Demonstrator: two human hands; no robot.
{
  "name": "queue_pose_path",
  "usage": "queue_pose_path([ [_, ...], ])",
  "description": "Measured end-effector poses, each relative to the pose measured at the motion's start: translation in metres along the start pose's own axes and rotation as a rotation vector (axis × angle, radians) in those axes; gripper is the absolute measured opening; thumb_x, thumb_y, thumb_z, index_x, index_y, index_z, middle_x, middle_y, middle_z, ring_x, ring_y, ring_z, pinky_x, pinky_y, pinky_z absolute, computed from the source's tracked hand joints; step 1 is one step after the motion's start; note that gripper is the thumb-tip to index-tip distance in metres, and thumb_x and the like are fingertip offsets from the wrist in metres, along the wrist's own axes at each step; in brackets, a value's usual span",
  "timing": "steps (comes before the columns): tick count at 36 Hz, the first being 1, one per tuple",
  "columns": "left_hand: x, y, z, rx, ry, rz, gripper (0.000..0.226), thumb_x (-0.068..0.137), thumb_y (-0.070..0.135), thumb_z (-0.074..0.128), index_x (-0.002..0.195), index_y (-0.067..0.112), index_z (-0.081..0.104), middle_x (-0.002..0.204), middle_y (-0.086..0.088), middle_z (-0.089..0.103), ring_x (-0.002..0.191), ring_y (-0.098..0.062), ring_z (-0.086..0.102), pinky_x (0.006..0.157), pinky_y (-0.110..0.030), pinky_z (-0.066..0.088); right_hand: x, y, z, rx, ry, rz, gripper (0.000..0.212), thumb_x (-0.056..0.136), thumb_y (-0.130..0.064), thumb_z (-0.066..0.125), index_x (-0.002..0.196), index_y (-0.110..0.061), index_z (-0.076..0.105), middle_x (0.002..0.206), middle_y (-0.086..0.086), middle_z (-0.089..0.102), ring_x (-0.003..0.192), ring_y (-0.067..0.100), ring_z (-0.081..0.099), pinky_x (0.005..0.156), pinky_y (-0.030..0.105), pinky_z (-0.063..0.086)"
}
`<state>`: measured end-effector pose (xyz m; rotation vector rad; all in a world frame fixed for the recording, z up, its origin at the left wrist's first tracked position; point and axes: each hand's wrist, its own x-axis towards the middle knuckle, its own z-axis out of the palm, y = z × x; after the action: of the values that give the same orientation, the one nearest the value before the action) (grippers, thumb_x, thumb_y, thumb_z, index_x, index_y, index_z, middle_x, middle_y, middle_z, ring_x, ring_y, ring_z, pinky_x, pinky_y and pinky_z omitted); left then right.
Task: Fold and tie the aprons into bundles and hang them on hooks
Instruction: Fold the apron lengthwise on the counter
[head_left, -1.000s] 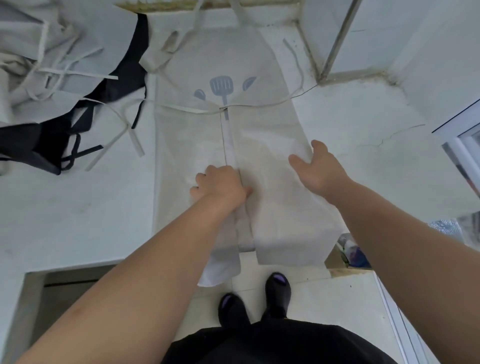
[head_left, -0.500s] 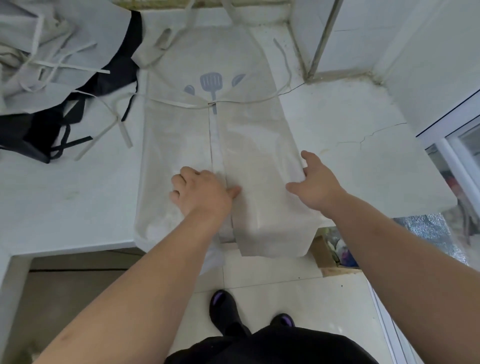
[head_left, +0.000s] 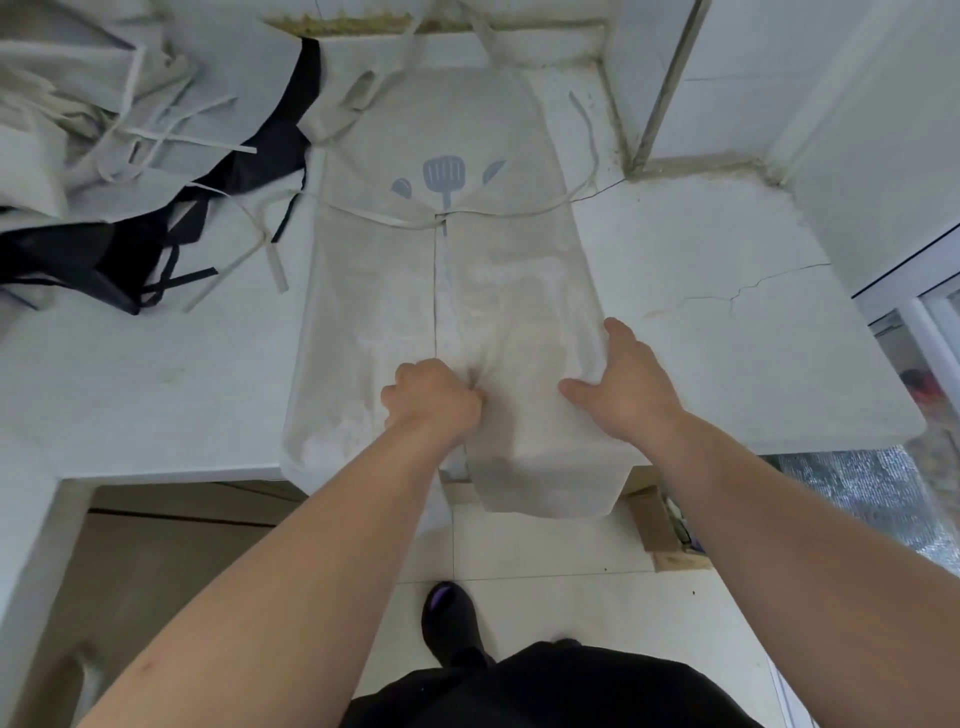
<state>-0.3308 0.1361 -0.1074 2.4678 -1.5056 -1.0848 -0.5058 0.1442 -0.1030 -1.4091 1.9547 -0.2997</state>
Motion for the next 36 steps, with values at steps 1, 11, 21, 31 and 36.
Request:
queue_pose_path([
  [1,0.000,-0.001,0.000,-0.045,-0.005,0.005,0.036,0.085,0.037,0.062,0.100,0.004,0.063,0.107,-0.013,0.061,0.101,-0.034,0.058,0.073,-0.037,0.051,0.000,0.000,0.000,0.001,-0.001,-0.001,0.087,0.085,-0.033,0.069,0.151,-0.018,0.013,0.144,0.012,0.034,0.129,0.030,0.041,0.101,0.038,0.037],
  [11,-0.005,-0.020,-0.014,-0.163,0.024,0.188,0.014,0.083,0.015,0.065,0.071,0.010,0.060,0.075,0.000,0.061,0.072,-0.018,0.056,0.056,-0.022,0.042,-0.017,0.002,0.014,-0.446,-0.025,-0.092,0.065,0.096,-0.056,0.032,0.150,-0.035,0.004,0.159,0.004,-0.005,0.142,0.033,0.014,0.111,0.044,0.020],
  [21,-0.015,-0.032,-0.001,0.083,0.123,0.451,0.050,0.094,0.018,0.054,0.140,0.035,0.043,0.147,-0.005,0.022,0.130,-0.027,0.028,0.099,-0.034,0.038,-0.020,0.024,0.014,-0.613,0.049,0.020,0.070,0.093,-0.063,0.013,0.152,-0.027,0.001,0.159,0.001,-0.009,0.144,0.034,0.001,0.115,0.052,0.000],
  [31,-0.024,-0.032,-0.001,0.438,0.035,0.486,0.047,0.096,0.059,0.032,0.141,0.046,0.036,0.155,0.000,0.017,0.142,-0.027,0.010,0.111,-0.044,0.018,-0.030,0.033,0.023,-0.625,-0.017,-0.197,0.054,0.100,-0.046,0.008,0.151,-0.031,0.005,0.160,-0.002,0.000,0.144,0.028,0.007,0.118,0.047,-0.005],
  [36,-0.028,-0.039,0.007,0.530,0.083,0.415,0.047,0.098,0.056,0.027,0.144,0.049,0.021,0.158,-0.005,-0.008,0.145,-0.031,-0.003,0.114,-0.048,0.011,-0.028,0.051,0.009,-0.599,0.110,-0.016,0.051,0.100,-0.041,0.013,0.148,-0.027,0.014,0.156,0.008,0.013,0.136,0.034,0.023,0.115,0.050,0.010],
])
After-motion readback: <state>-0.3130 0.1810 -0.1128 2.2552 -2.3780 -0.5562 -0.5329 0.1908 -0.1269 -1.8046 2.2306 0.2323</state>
